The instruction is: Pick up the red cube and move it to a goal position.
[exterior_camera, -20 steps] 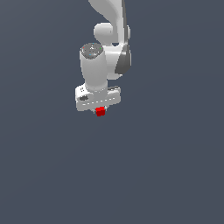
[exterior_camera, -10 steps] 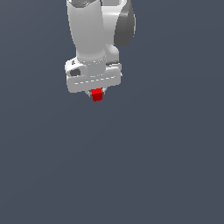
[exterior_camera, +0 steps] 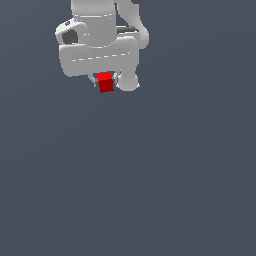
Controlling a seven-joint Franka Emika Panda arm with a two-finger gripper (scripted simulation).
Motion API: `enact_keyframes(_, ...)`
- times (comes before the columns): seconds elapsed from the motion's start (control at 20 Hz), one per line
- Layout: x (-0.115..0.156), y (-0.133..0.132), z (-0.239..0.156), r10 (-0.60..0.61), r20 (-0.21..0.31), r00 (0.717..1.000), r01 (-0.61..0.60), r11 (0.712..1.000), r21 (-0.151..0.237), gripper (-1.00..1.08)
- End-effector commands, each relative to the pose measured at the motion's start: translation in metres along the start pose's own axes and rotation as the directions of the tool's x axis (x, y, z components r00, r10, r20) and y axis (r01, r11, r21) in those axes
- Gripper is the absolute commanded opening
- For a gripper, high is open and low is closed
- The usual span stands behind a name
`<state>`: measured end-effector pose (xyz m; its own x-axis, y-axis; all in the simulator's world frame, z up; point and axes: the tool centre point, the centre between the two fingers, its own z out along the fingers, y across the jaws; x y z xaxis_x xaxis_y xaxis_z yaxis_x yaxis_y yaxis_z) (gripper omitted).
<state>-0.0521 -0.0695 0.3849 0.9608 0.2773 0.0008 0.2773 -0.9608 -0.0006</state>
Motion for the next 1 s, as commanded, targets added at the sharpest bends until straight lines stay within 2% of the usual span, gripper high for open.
enact_keyframes(0.0, 0.000, 0.001, -0.026, 0.000, 0.000, 1.000, 0.000, 1.000, 0.000, -1.00)
enact_keyframes(0.45, 0.004, 0.006, -0.092, 0.000, 0.001, 1.000, 0.000, 1.000, 0.000, -1.00)
enact_keyframes(0.95, 0.007, 0.009, -0.120, 0.000, 0.001, 1.000, 0.000, 1.000, 0.000, -1.00)
